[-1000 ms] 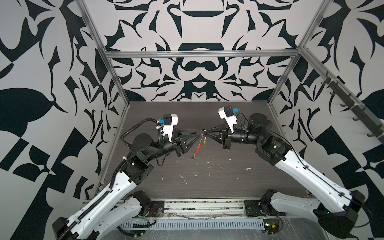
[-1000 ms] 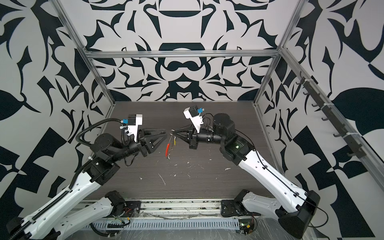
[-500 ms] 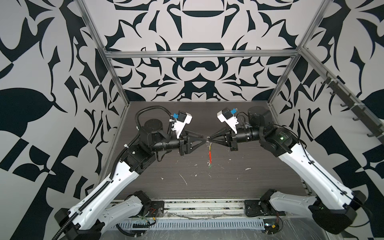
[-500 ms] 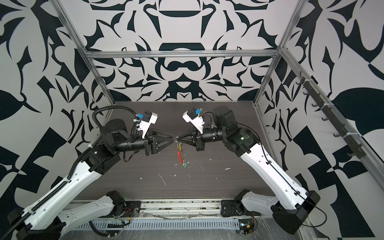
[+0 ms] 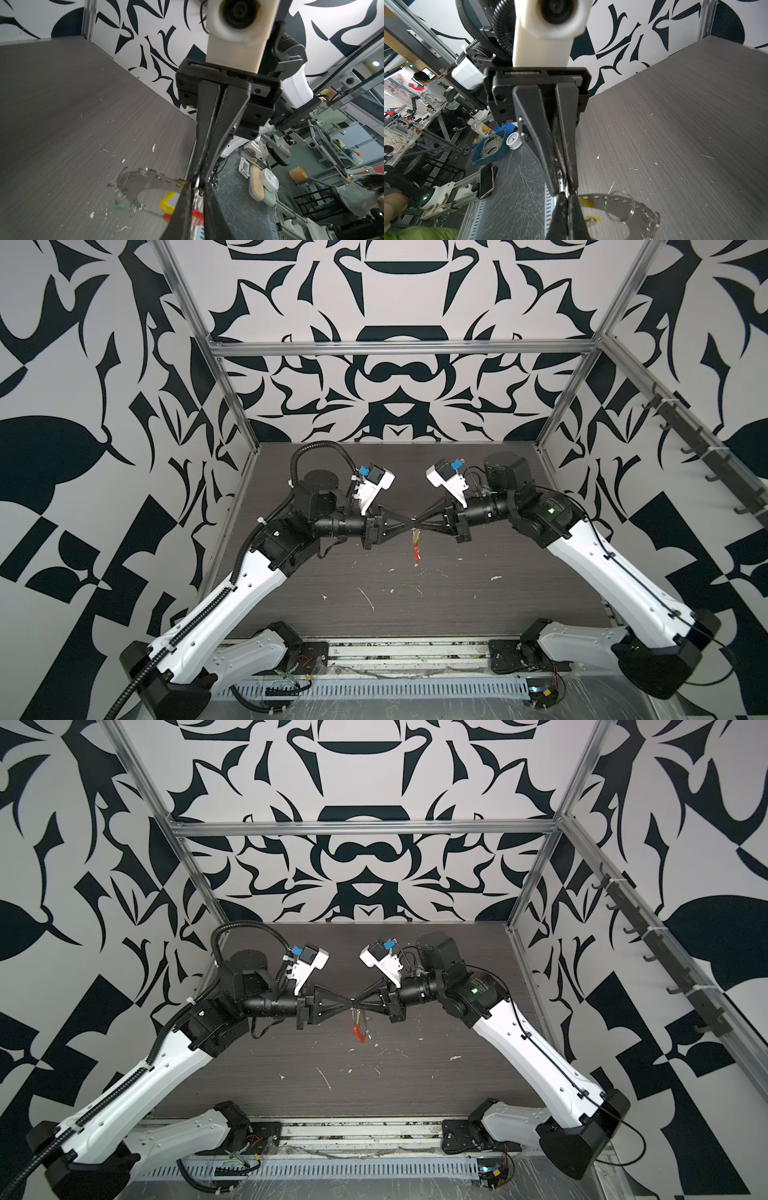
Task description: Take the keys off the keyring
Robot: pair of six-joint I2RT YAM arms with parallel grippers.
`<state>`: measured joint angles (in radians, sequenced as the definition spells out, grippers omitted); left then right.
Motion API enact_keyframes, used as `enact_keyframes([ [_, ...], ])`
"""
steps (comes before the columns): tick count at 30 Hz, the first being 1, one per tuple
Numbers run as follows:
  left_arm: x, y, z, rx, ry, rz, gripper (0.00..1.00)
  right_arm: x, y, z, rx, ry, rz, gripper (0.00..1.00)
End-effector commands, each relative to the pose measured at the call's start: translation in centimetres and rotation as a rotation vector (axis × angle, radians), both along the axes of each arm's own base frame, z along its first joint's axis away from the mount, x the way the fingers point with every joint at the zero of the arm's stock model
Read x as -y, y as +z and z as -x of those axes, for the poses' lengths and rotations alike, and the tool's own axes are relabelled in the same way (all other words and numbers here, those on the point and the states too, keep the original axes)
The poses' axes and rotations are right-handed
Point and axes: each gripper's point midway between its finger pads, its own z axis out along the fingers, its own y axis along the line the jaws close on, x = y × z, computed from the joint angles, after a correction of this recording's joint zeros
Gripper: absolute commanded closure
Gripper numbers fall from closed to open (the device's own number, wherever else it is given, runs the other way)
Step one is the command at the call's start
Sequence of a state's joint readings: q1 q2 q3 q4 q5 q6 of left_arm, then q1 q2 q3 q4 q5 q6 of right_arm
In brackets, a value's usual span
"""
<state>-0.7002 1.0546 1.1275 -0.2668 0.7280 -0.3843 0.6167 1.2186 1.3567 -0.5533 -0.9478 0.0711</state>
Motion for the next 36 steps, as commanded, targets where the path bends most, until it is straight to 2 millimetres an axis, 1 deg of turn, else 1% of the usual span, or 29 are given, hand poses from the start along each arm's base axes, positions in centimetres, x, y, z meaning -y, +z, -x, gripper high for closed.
enact_keyframes([
  [1,0.0,1.2,0.6,0.02,-0.03,0.013,0.93,-0.3,2.6,-0.2,0.065,0.003,-0.058,1.0],
  [3,0.0,1.2,0.3,0.026,-0.017,0.012,0.99,-0.3,2.5,-0.4,0.056,0.0,-0.056,1.0],
  [4,0.0,1.2,0.1,0.031,-0.007,0.013,1.0,-0.4,2.6,-0.4,0.054,0.001,-0.056,1.0],
  [8,-0.2,1.4,-0.9,0.077,0.058,0.035,1.0,-0.5,2.8,-0.9,0.05,-0.03,-0.063,1.0],
  [9,-0.3,1.5,-1.1,0.093,0.079,0.053,1.0,-0.4,2.8,-1.2,0.055,-0.054,-0.067,0.99],
  [10,-0.5,1.7,-1.3,0.102,0.1,0.071,1.0,-0.4,3.1,-1.7,0.066,-0.086,-0.078,0.93],
  [12,-0.8,2.2,-1.4,0.134,0.125,0.107,1.0,0.0,3.5,-2.5,0.093,-0.162,-0.099,0.76],
  [13,-1.0,2.4,-1.5,0.149,0.14,0.123,1.0,0.3,3.8,-2.9,0.114,-0.196,-0.112,0.7],
  [16,-1.7,2.9,-1.8,0.2,0.195,0.182,1.0,1.0,4.5,-3.5,0.166,-0.28,-0.158,0.59],
  [18,-2.1,3.3,-1.9,0.236,0.221,0.224,1.0,1.3,4.6,-3.8,0.19,-0.326,-0.184,0.56],
  [23,-2.9,4.6,-1.6,0.305,0.253,0.342,1.0,1.8,4.7,-3.5,0.239,-0.375,-0.292,0.54],
  [27,-2.7,4.8,-1.4,0.31,0.23,0.382,1.0,2.1,4.6,-3.2,0.268,-0.401,-0.333,0.52],
  [36,-2.3,5.1,-1.3,0.292,0.202,0.417,1.0,0.5,3.8,-1.2,0.3,-0.335,-0.313,0.49],
])
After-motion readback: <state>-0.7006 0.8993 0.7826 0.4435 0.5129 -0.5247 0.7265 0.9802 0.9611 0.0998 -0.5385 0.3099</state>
